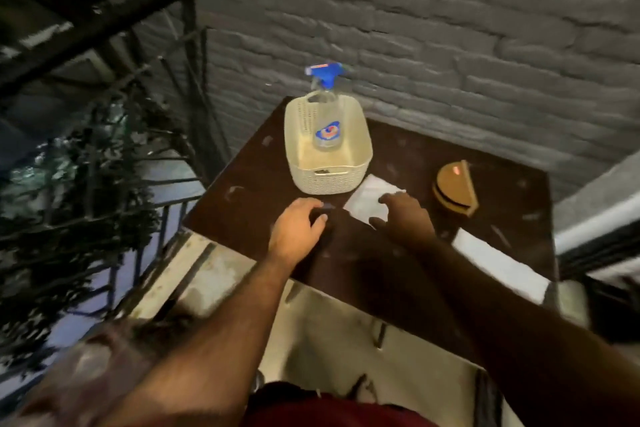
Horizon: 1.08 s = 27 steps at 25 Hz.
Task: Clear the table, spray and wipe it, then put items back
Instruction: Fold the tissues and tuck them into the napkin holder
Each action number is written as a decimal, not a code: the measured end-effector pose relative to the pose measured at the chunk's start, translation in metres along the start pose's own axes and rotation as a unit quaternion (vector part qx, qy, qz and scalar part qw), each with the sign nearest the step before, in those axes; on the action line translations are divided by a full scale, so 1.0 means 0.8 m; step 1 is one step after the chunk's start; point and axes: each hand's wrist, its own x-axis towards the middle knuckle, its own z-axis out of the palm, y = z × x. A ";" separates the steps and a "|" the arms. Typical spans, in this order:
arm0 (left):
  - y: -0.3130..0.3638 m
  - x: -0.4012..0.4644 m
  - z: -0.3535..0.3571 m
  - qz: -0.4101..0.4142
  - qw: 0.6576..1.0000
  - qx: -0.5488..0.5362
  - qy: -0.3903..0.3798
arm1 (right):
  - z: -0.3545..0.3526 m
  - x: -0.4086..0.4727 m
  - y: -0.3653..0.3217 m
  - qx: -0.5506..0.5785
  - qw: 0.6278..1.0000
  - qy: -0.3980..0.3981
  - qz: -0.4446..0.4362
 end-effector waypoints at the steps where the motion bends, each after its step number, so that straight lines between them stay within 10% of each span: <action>1: 0.015 0.005 0.019 0.008 1.000 0.000 -0.022 | 0.000 -0.003 0.026 0.008 1.000 -0.013 0.026; 27: 0.116 0.124 0.258 -0.008 0.957 0.029 -0.287 | 0.076 -0.006 0.224 0.150 0.912 -0.092 0.372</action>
